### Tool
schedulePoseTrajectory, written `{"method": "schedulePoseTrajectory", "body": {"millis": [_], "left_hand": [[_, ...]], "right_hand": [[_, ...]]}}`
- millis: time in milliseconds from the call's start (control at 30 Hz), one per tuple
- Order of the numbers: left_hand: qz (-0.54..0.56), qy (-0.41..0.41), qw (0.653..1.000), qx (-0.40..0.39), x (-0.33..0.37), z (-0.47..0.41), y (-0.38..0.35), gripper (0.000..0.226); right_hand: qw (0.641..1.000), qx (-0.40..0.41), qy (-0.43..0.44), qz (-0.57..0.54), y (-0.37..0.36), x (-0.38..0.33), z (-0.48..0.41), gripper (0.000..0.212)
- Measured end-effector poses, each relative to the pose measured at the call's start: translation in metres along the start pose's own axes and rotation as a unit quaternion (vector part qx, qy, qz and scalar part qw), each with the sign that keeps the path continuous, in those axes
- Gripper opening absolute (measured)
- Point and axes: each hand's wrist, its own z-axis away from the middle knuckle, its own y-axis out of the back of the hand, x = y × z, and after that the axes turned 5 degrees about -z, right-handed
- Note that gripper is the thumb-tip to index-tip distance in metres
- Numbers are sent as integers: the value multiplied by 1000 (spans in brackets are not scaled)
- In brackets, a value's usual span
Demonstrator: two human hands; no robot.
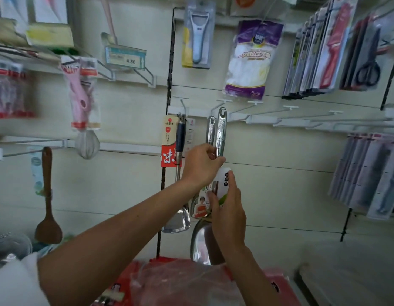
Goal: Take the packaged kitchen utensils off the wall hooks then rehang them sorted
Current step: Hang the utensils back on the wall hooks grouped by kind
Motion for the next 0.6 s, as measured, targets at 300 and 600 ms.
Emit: {"method": "schedulePoseTrajectory", "body": {"millis": [300, 600], "left_hand": [[-11, -20, 1000, 19, -18, -3, -13, 32], [-3, -19, 999, 33, -30, -7, -15, 33]], "right_hand": [[1000, -14, -12, -1, -9, 16, -4, 72], [999, -10, 4, 30, -17, 18, -9, 73]]}}
